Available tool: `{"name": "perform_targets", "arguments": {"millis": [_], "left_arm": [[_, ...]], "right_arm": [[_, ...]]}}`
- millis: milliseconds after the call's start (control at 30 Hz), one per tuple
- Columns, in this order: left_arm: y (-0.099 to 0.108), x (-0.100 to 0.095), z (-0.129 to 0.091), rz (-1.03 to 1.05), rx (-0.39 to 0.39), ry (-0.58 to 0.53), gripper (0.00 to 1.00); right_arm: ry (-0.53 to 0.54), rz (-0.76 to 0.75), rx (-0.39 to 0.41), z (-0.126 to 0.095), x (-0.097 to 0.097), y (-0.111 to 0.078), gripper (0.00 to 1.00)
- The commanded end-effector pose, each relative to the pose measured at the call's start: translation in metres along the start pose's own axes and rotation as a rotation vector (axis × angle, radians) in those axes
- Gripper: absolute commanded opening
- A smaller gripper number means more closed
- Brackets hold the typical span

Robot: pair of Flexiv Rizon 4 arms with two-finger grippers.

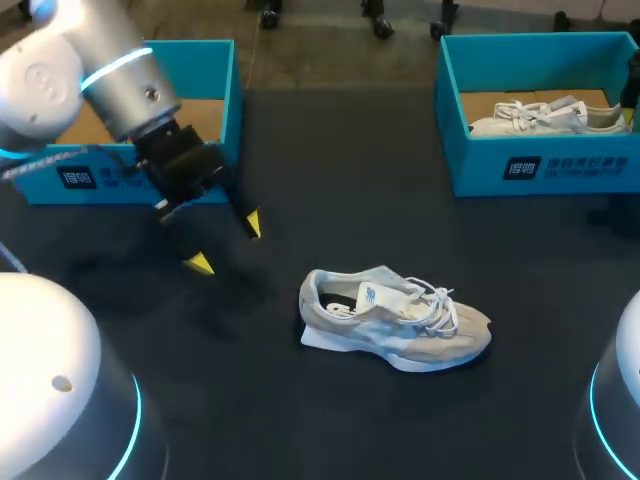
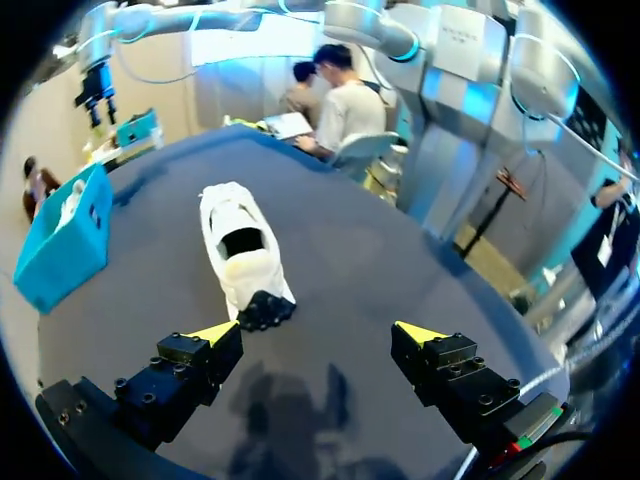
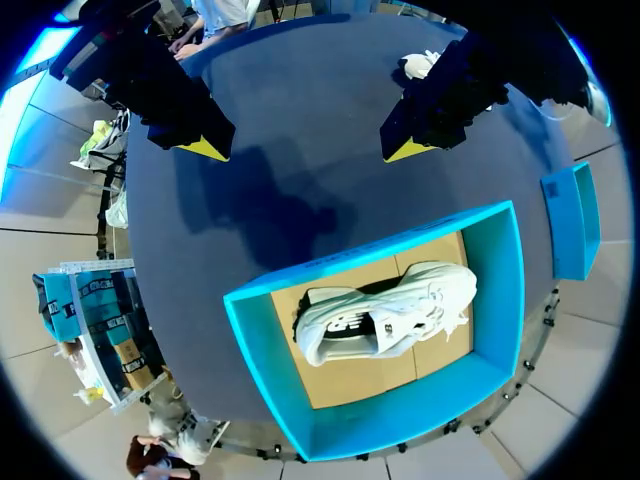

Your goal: Take the shoe out of the shoebox, open the shoe tongue, remove and reinsert the insole, then place the shoe into the shoebox

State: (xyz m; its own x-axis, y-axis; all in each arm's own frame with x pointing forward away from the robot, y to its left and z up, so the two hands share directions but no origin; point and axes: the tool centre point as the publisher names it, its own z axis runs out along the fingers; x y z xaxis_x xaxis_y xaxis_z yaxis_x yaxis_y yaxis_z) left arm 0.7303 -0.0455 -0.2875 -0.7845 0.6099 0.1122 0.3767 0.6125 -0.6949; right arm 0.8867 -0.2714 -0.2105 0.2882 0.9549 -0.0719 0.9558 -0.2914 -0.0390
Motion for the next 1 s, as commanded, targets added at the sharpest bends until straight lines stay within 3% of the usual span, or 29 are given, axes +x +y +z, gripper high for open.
{"name": "perform_targets", "arguments": {"millis": [33, 367, 633, 733, 1000], "left_arm": [[0.004, 0.019, 0.008, -0.153, 0.138, -0.343, 1.0], [0.004, 0.019, 0.008, -0.153, 0.138, -0.343, 1.0], [0.021, 0.008, 0.041, -0.191, 0.233, -0.362, 1.0], [0.024, 0.006, 0.05, -0.213, 0.335, -0.344, 1.0], [0.024, 0.006, 0.05, -0.213, 0.335, -0.344, 1.0]], "right_arm": [[-0.002, 0.001, 0.0, 0.0, 0.0, 0.0, 1.0], [-0.002, 0.001, 0.0, 0.0, 0.0, 0.0, 1.0], [-0.002, 0.001, 0.0, 0.0, 0.0, 0.0, 1.0], [-0.002, 0.001, 0.0, 0.0, 0.0, 0.0, 1.0], [-0.002, 0.001, 0.0, 0.0, 0.0, 0.0, 1.0]]}}
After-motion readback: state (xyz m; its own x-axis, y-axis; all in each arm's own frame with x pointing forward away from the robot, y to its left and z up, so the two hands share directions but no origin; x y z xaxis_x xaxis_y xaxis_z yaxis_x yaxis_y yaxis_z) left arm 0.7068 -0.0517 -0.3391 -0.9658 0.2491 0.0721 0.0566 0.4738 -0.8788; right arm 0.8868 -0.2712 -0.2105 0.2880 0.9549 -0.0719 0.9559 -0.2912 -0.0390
